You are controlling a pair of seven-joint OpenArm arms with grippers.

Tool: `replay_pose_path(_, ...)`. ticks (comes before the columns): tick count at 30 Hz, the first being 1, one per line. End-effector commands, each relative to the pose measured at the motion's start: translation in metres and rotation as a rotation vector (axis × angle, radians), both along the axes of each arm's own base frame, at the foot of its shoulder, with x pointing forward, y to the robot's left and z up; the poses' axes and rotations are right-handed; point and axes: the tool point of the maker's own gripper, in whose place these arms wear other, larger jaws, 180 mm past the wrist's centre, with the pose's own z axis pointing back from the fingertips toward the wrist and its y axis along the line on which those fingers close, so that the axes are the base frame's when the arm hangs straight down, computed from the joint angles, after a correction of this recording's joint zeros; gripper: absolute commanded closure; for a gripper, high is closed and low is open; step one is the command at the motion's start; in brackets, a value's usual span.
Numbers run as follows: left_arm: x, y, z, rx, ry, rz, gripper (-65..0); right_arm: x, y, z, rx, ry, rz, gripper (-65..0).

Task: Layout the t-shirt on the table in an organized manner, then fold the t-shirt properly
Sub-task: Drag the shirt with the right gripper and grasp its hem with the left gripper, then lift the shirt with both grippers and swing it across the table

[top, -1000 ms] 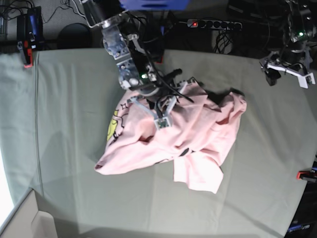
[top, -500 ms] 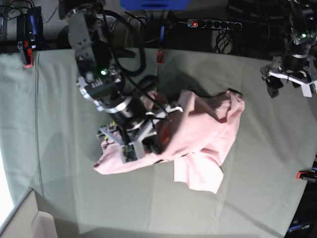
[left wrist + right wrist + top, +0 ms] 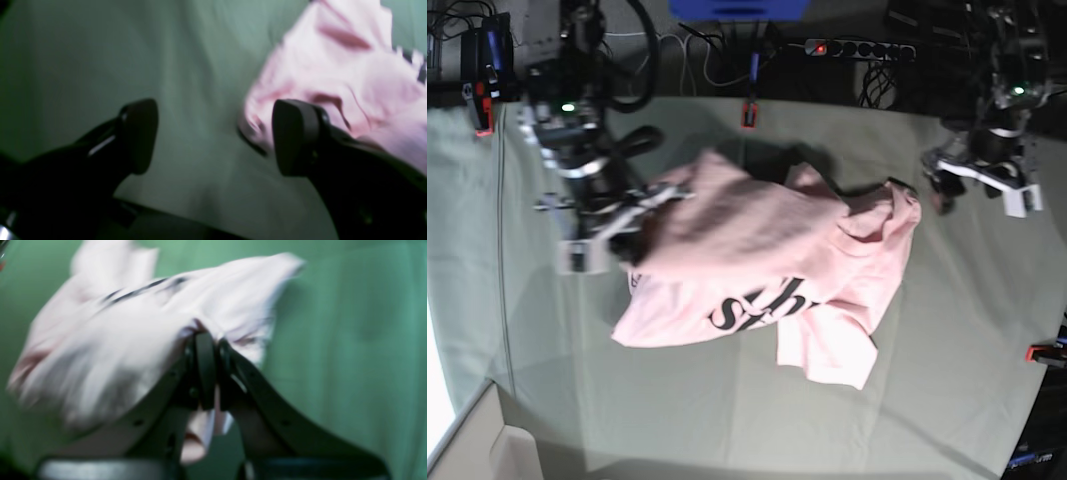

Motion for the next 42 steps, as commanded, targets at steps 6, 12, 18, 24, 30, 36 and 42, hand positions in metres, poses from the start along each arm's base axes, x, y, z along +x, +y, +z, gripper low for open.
replay_pose_path(6, 0.013, -0.022, -0.006, -0.02, -0.012, -0.057, -51.9, -0.007, -0.048, 0.002, -0.036, -0.018, -0.131, 0.0)
replay_pose_path(12, 0.013, -0.038, -0.017, -0.041, 0.01, -0.093, -51.9, -0.018, -0.109, -0.013, -0.052, 0.022, -0.328, 0.0)
replay_pose_path(18, 0.019, -0.043, -0.026, -0.05, 0.028, -0.102, -51.9, -0.026, -0.143, -0.023, -0.062, 0.075, -0.423, 0.0)
replay_pose_path(24, 0.02, -0.057, -0.048, -0.071, 0.079, -0.133, -51.9, -0.033, -0.139, -0.03, -0.058, 0.106, -0.417, 0.0)
replay_pose_path(30, 0.02, -0.079, -0.069, -0.093, 0.133, -0.186, -51.8, -0.038, -0.139, -0.033, -0.061, 0.119, -0.415, 0.0)
replay_pose_path(36, 0.026, -0.099, -0.085, -0.104, 0.175, -0.24, -51.6, -0.043, -0.139, -0.036, -0.063, 0.131, -0.414, 0.0)
replay_pose_path(42, 0.026, -0.106, -0.085, -0.108, 0.177, -0.26, -49.4, -0.04, -0.14, -0.034, -0.069, 0.124, -0.413, 0.0)
